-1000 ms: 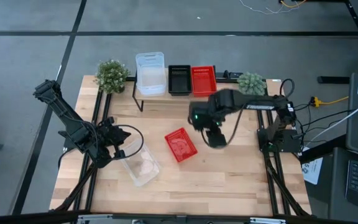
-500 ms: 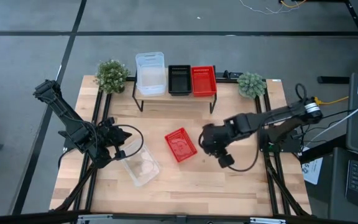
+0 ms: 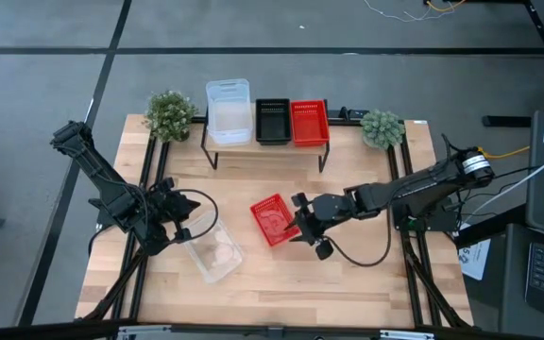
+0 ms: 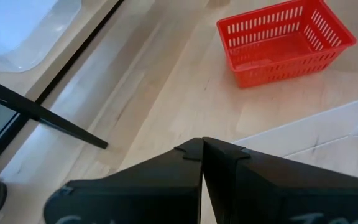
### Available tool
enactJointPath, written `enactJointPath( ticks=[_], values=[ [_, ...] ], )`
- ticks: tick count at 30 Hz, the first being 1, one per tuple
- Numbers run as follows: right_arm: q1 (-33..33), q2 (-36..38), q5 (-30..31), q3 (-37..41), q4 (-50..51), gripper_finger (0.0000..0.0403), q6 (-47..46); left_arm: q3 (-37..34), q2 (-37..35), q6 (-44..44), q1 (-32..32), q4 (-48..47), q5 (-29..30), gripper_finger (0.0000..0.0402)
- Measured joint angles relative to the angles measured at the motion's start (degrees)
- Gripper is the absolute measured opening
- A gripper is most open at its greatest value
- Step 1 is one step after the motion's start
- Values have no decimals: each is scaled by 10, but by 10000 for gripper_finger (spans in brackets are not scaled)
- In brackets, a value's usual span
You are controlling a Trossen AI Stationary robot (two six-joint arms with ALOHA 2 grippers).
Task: Stack baskets on shelf by color
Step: Stack the red bin on top of the red bins on the shelf
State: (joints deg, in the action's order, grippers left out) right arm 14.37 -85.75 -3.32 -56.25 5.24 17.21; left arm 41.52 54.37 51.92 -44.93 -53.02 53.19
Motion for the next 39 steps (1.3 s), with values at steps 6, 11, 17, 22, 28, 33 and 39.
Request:
enactJointPath(
  ticks=[6, 11, 17, 22, 28, 33, 39],
  values=[
    [-17, -39, 13, -21, 15, 150, 11, 0, 0, 0, 0, 1, 32, 0],
    [-17, -78, 1, -25, 67, 150, -9, 0, 0, 0, 0, 2, 39, 0],
    [1, -143, 5, -25, 60, 150, -19, 0, 0, 0, 0, 2, 44, 0],
    [1, -184, 24, -28, 48, 150, -34, 0, 0, 0, 0, 2, 44, 0],
    [1, -192, 57, -45, 73, 140, -48, 0, 0, 0, 0, 2, 44, 0],
    [6, -190, 59, -46, 108, 34, -89, 0, 0, 0, 0, 2, 44, 0],
    [38, -135, 139, -90, 176, 4, -85, 0, 0, 0, 0, 2, 44, 0]
  ],
)
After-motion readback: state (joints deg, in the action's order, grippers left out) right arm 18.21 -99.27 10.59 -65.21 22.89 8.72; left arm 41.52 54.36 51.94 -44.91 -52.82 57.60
